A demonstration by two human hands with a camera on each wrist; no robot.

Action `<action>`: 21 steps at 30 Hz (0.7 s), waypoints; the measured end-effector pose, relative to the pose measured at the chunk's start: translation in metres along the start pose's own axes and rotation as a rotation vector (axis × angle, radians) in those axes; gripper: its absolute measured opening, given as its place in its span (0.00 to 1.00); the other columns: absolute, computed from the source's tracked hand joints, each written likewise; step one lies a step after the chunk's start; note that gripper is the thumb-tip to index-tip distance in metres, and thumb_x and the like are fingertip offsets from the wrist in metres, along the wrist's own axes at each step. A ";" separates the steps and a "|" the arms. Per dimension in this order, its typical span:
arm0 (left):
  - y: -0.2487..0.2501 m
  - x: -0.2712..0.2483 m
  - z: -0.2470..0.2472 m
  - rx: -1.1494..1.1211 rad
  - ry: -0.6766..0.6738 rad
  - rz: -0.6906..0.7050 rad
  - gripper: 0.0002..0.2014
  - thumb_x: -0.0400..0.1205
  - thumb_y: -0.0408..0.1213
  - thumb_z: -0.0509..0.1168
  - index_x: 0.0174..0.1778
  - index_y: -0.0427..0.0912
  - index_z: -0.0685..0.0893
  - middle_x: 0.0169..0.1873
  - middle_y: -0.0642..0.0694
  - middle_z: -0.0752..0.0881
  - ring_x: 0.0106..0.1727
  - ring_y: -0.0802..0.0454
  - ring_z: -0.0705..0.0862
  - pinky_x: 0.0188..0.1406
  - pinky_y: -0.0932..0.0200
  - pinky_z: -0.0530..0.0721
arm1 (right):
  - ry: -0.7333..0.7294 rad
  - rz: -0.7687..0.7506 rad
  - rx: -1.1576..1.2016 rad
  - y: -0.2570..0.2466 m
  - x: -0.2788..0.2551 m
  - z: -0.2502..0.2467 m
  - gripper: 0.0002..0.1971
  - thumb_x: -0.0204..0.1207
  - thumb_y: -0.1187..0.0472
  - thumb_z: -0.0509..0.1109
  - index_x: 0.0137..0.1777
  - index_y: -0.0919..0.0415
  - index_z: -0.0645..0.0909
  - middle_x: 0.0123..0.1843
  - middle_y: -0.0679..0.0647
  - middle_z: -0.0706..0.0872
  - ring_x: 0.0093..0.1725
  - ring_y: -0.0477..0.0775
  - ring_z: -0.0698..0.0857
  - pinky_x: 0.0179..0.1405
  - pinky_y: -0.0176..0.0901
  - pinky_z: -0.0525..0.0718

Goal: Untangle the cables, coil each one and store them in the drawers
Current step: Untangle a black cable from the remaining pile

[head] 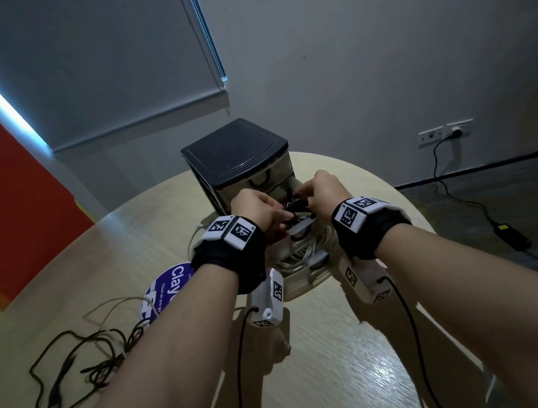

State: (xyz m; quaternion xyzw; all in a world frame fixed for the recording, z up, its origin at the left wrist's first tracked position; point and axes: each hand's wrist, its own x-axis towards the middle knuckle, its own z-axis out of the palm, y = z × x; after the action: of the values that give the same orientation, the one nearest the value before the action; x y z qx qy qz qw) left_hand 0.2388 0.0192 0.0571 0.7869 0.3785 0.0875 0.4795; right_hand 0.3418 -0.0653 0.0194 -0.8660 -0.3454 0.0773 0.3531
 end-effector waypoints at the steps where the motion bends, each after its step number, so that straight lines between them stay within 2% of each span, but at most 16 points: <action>1: 0.000 -0.001 0.002 -0.003 0.028 -0.001 0.06 0.72 0.25 0.75 0.41 0.32 0.84 0.28 0.41 0.83 0.25 0.52 0.82 0.16 0.65 0.81 | -0.002 -0.008 0.012 0.001 -0.001 -0.001 0.15 0.80 0.70 0.61 0.62 0.61 0.85 0.64 0.63 0.75 0.64 0.62 0.78 0.59 0.43 0.76; 3: 0.000 -0.001 0.006 0.007 0.075 0.017 0.04 0.75 0.27 0.73 0.42 0.31 0.85 0.28 0.41 0.82 0.24 0.53 0.80 0.13 0.69 0.77 | 0.000 -0.028 0.039 0.003 -0.005 -0.003 0.14 0.82 0.66 0.62 0.62 0.59 0.85 0.63 0.64 0.76 0.61 0.61 0.79 0.52 0.37 0.72; 7: 0.000 0.003 0.008 0.036 0.159 0.062 0.03 0.77 0.26 0.70 0.45 0.33 0.88 0.32 0.38 0.85 0.24 0.52 0.81 0.16 0.66 0.82 | 0.065 -0.060 0.131 0.006 -0.010 -0.009 0.12 0.80 0.62 0.65 0.59 0.56 0.86 0.55 0.62 0.79 0.48 0.50 0.77 0.41 0.28 0.64; 9: 0.000 0.006 0.010 0.083 0.204 0.107 0.06 0.77 0.25 0.69 0.46 0.36 0.89 0.37 0.38 0.87 0.26 0.51 0.84 0.18 0.65 0.83 | 0.076 -0.044 0.138 0.007 -0.011 -0.012 0.11 0.79 0.64 0.67 0.57 0.56 0.87 0.53 0.58 0.81 0.49 0.50 0.79 0.43 0.29 0.67; 11: -0.001 0.008 0.013 0.178 0.241 0.159 0.06 0.77 0.26 0.69 0.44 0.38 0.91 0.41 0.39 0.89 0.35 0.46 0.88 0.32 0.57 0.89 | 0.077 -0.032 0.128 0.005 -0.010 -0.012 0.10 0.77 0.66 0.68 0.53 0.59 0.89 0.52 0.59 0.87 0.52 0.55 0.84 0.45 0.33 0.71; 13: -0.002 0.009 0.018 0.236 0.253 0.174 0.06 0.77 0.28 0.69 0.43 0.39 0.91 0.43 0.39 0.90 0.44 0.43 0.88 0.44 0.52 0.89 | 0.056 -0.016 0.093 0.003 -0.009 -0.010 0.11 0.76 0.69 0.67 0.51 0.60 0.90 0.52 0.61 0.88 0.53 0.58 0.85 0.46 0.36 0.75; 16: -0.002 0.008 0.019 0.250 0.212 0.170 0.07 0.78 0.31 0.69 0.49 0.40 0.91 0.48 0.41 0.89 0.49 0.46 0.87 0.46 0.58 0.86 | 0.047 -0.028 0.055 0.004 -0.009 -0.006 0.10 0.76 0.66 0.67 0.51 0.59 0.90 0.55 0.64 0.84 0.53 0.60 0.83 0.47 0.39 0.77; 21: 0.001 0.004 0.015 0.307 0.251 0.209 0.12 0.79 0.34 0.67 0.58 0.40 0.87 0.56 0.42 0.87 0.60 0.47 0.83 0.56 0.62 0.77 | 0.085 -0.039 0.117 0.002 -0.013 -0.009 0.11 0.79 0.60 0.66 0.56 0.59 0.88 0.59 0.63 0.79 0.60 0.58 0.78 0.50 0.34 0.67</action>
State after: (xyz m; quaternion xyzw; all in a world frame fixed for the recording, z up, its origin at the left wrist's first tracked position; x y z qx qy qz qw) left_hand 0.2501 0.0111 0.0491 0.8684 0.3606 0.1752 0.2918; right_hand 0.3367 -0.0801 0.0235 -0.8395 -0.3418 0.0539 0.4189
